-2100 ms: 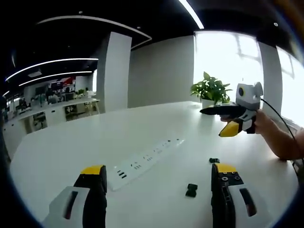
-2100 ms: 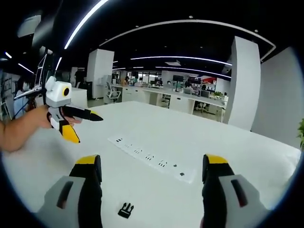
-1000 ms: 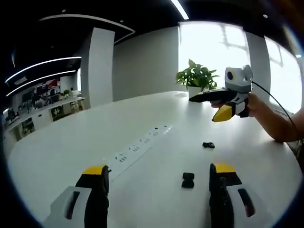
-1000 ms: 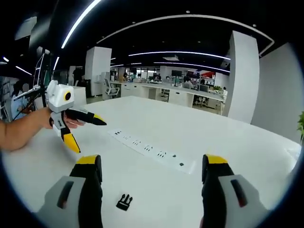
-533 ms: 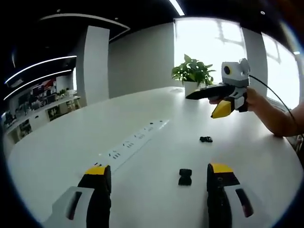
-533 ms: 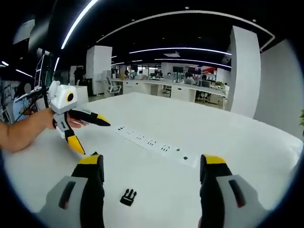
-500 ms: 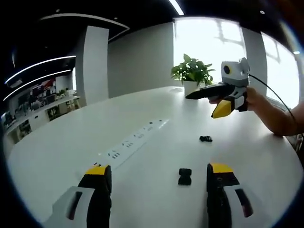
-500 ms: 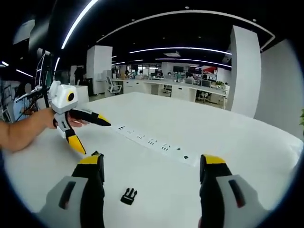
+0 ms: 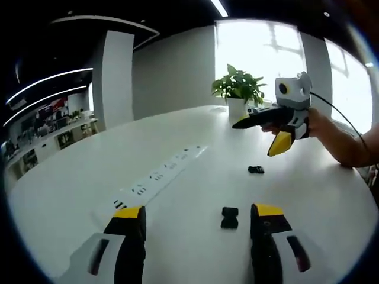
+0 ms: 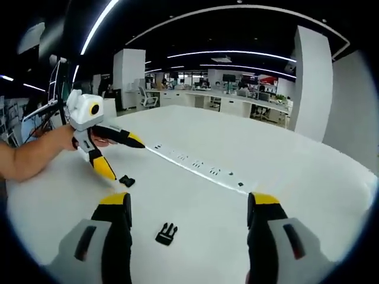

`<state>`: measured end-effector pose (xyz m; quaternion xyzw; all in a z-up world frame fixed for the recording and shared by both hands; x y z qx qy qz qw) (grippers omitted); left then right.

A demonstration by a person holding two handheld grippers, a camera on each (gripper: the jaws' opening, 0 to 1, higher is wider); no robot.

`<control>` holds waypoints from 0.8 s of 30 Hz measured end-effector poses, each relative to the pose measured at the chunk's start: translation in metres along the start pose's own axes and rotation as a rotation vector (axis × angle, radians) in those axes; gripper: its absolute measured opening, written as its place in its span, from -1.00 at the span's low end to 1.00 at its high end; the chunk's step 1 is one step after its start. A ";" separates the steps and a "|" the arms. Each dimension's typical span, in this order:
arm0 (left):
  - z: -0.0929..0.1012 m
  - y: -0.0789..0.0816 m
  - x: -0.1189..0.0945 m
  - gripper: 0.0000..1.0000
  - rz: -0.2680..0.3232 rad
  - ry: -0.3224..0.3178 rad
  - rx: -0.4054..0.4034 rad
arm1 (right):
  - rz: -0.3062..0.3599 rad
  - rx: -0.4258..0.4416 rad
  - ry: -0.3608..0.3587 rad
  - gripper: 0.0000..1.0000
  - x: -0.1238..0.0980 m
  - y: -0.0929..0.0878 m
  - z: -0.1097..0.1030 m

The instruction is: Snap the two parts of the plastic buckle together until the buckle closes and remains connected.

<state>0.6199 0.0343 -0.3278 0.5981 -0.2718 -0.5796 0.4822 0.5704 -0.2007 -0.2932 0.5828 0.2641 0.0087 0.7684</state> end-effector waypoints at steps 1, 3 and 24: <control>0.000 0.000 0.000 0.44 -0.003 -0.001 0.002 | -0.001 -0.005 -0.001 0.59 0.000 0.000 -0.001; 0.001 -0.001 0.001 0.41 -0.009 -0.004 0.005 | -0.004 -0.012 0.002 0.57 0.000 -0.001 -0.002; 0.006 -0.004 0.006 0.15 -0.049 -0.042 0.032 | -0.054 -0.055 0.036 0.28 -0.003 -0.011 -0.014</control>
Point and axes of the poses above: the point that each gripper's makers call its tool centre point, and the gripper's own axes: x roughly forward along the fingers, z roughly to its right, y roughly out of its top, the point moved 7 cm from there along -x, roughly backward along the fingers, and after that the axes turned 11 degrees about -y, right-handed, at the moved point
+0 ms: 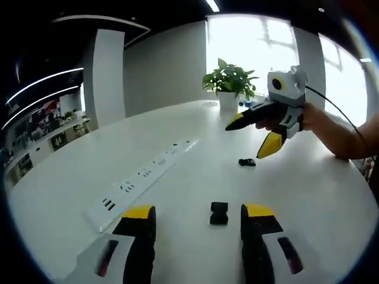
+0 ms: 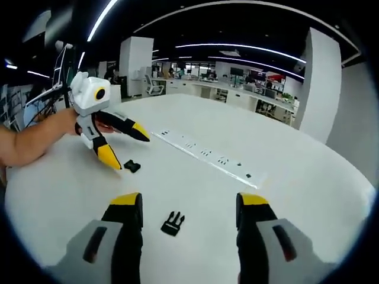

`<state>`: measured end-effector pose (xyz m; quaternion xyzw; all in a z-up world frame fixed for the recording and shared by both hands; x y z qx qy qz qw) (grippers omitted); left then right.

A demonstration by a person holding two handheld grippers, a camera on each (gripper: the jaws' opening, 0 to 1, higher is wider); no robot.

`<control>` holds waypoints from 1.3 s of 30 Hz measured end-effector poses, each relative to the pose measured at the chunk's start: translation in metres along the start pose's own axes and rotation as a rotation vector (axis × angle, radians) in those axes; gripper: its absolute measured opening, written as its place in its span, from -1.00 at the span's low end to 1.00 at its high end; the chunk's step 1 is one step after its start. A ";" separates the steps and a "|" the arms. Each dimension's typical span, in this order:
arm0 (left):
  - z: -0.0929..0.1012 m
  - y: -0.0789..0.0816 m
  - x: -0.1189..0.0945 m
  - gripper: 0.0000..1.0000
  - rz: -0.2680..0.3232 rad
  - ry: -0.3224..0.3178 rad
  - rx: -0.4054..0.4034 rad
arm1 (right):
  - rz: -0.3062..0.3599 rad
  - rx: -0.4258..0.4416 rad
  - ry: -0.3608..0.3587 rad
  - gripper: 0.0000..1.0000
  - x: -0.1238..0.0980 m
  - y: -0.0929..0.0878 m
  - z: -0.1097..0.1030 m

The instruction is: Snap the two parts of the plastic buckle together until the buckle closes and remains connected.

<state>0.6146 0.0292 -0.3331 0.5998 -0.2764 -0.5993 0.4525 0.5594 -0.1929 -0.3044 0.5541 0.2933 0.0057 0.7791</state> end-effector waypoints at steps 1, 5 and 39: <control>0.000 0.000 0.000 0.14 0.000 -0.003 0.001 | -0.007 -0.003 0.005 0.28 0.001 -0.002 -0.001; 0.000 0.000 0.000 0.12 0.000 -0.007 0.000 | -0.017 0.003 0.012 0.29 0.002 -0.004 -0.004; 0.011 -0.008 0.007 -0.42 -0.047 -0.072 0.006 | -0.150 -0.018 0.027 -0.15 0.001 -0.021 -0.004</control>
Point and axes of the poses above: the point that each gripper's makers call its tool centre point, and the gripper's own axes: x roughly forward along the fingers, z roughly to its right, y roughly out of its top, the point moved 7 cm from there along -x, roughly backward along the fingers, and after that the axes turned 11 degrees about -y, right-handed, at the moved point
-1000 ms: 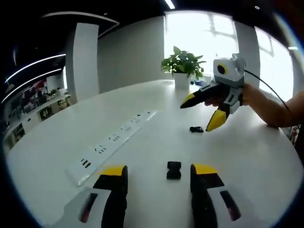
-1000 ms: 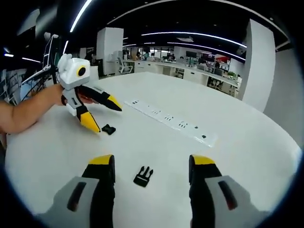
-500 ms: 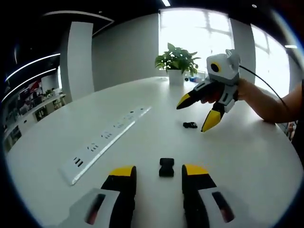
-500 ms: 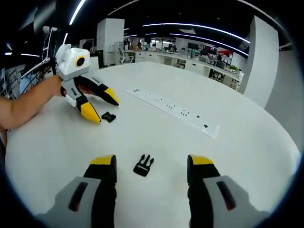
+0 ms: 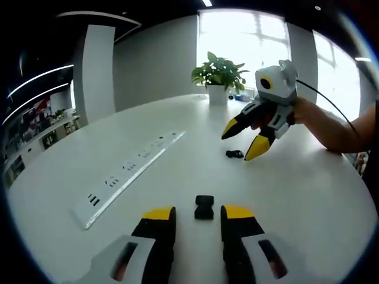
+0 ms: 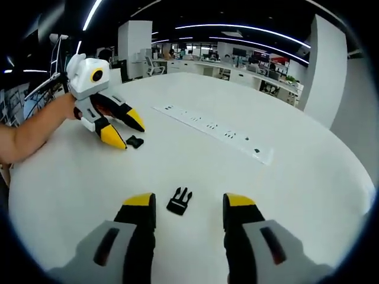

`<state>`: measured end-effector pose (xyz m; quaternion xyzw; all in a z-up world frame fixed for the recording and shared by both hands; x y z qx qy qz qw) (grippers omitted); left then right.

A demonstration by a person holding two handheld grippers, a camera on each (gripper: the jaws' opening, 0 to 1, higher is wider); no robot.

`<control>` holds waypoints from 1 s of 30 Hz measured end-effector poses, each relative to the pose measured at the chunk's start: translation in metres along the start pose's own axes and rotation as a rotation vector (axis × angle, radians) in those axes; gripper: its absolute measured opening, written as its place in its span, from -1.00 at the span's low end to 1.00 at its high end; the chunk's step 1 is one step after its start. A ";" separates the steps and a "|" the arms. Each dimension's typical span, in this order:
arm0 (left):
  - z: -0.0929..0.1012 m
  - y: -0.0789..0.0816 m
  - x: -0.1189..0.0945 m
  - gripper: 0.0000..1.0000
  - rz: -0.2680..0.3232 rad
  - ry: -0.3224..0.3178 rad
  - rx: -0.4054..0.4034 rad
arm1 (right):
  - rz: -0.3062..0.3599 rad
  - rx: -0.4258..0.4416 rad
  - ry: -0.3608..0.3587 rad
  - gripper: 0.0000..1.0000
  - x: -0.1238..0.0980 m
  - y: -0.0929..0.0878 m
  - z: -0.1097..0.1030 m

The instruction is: Snap the two parts of the plastic buckle together until the buckle closes and remains connected.

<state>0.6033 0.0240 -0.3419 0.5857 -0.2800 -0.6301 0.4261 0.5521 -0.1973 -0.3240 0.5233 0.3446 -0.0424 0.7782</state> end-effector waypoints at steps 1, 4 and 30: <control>0.000 0.000 0.000 -0.43 0.002 -0.001 0.003 | -0.005 -0.004 -0.004 -0.17 0.000 -0.001 0.001; 0.002 0.000 -0.001 -0.44 0.004 0.000 -0.005 | -0.008 -0.004 -0.005 -0.24 0.001 -0.002 0.001; 0.004 -0.001 0.000 -0.66 0.006 0.009 0.016 | -0.015 0.016 0.029 -0.62 0.005 -0.004 -0.004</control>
Point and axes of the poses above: the point that each gripper's makers call its tool centre point, and the gripper's own axes: x roughly forward along the fingers, z roughly to its right, y roughly out of its top, the point moved 7 cm from there along -x, roughly backward along the fingers, and after that the axes turned 11 degrees about -y, right-handed, at the moved point
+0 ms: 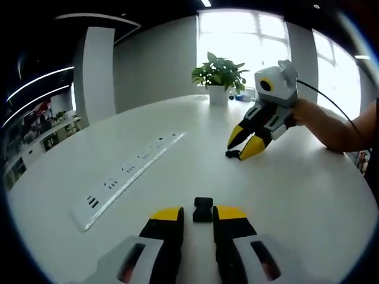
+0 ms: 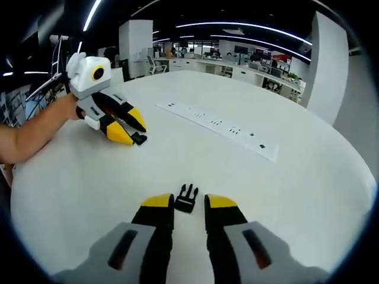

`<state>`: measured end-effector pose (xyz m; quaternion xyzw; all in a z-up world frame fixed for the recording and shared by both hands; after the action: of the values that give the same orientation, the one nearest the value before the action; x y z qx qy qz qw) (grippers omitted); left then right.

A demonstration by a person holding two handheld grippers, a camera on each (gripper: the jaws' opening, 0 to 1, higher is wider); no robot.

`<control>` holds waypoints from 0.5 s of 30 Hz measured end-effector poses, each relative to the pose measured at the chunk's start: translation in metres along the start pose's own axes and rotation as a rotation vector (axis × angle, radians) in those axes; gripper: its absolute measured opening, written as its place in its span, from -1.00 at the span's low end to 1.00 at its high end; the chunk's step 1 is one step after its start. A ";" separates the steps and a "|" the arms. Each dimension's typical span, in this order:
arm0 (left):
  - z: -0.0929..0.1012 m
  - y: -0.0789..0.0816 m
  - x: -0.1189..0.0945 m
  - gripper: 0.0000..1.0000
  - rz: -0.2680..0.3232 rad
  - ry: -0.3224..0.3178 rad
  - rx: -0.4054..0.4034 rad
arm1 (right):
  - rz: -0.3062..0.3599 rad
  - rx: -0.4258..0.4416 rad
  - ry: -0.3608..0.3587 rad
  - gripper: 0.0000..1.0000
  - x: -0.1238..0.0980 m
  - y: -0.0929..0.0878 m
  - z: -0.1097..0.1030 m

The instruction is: Snap the two parts of the plastic buckle together until the buckle closes and remains connected.

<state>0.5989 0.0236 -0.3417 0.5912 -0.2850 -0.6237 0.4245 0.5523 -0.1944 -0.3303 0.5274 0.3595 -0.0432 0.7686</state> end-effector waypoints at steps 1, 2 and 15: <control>0.000 0.000 0.000 -0.67 0.000 -0.002 0.000 | 0.001 0.002 0.002 -0.62 0.000 0.000 0.000; 0.000 0.000 0.000 -0.67 0.000 -0.003 -0.002 | 0.003 0.005 0.006 -0.62 0.000 0.000 0.000; -0.002 0.000 0.001 -0.71 0.003 -0.006 -0.001 | 0.036 0.005 0.025 -0.75 0.000 -0.003 0.003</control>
<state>0.6005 0.0231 -0.3422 0.5886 -0.2867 -0.6251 0.4249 0.5524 -0.1978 -0.3324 0.5362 0.3593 -0.0236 0.7634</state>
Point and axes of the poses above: the point that each gripper's makers call its tool centre point, and the gripper's own axes: x roughly forward along the fingers, z roughly to its right, y roughly out of its top, the point moved 7 cm from there along -x, roughly backward along the fingers, and after that the axes turned 11 degrees about -y, right-handed, at the moved point
